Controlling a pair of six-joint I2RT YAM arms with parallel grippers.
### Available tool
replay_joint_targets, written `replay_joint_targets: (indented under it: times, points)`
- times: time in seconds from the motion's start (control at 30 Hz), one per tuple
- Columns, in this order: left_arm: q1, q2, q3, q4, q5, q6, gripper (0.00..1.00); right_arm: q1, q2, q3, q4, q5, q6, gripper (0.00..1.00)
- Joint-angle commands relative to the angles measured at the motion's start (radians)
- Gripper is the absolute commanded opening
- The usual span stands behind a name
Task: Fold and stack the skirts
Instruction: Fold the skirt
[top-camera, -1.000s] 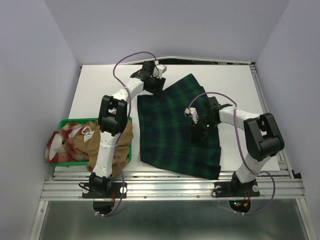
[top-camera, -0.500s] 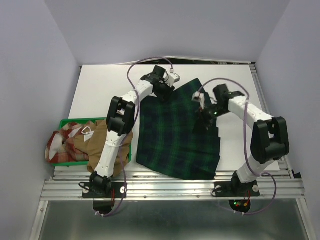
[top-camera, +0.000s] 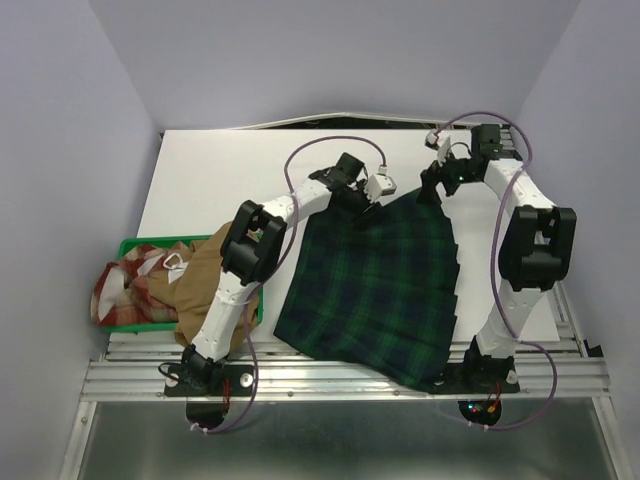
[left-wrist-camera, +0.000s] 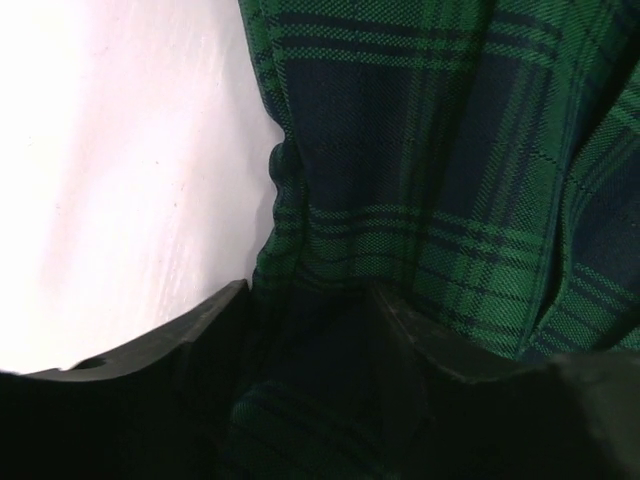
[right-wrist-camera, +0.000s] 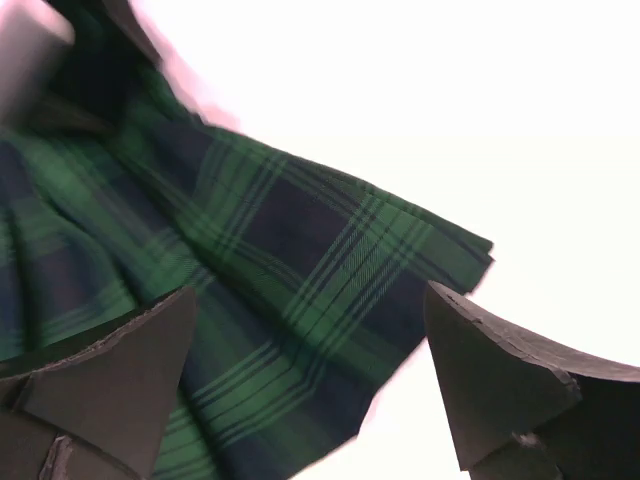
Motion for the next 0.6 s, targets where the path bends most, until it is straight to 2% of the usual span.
replay_joint_targets:
  times: [0.0,0.13,0.27,0.43,0.57]
  points:
    - [0.02,-0.116,0.006,0.02,0.029,-0.002,0.64,0.008,0.063,0.076,0.042,-0.029,-0.144,1.0]
    - [0.076,-0.134,0.089,-0.034,0.067,0.019,0.66,0.008,0.168,0.137,0.014,-0.029,-0.233,1.0]
    - [0.1,-0.128,0.114,-0.086,0.052,0.068,0.66,0.008,0.238,0.194,0.064,-0.017,-0.226,1.0]
    - [0.142,-0.097,0.108,-0.1,0.084,0.041,0.65,0.008,0.277,0.196,0.204,-0.014,-0.163,1.0]
    - [0.186,-0.084,0.105,-0.082,0.11,0.004,0.65,0.008,0.335,0.217,0.174,0.0,-0.216,1.0]
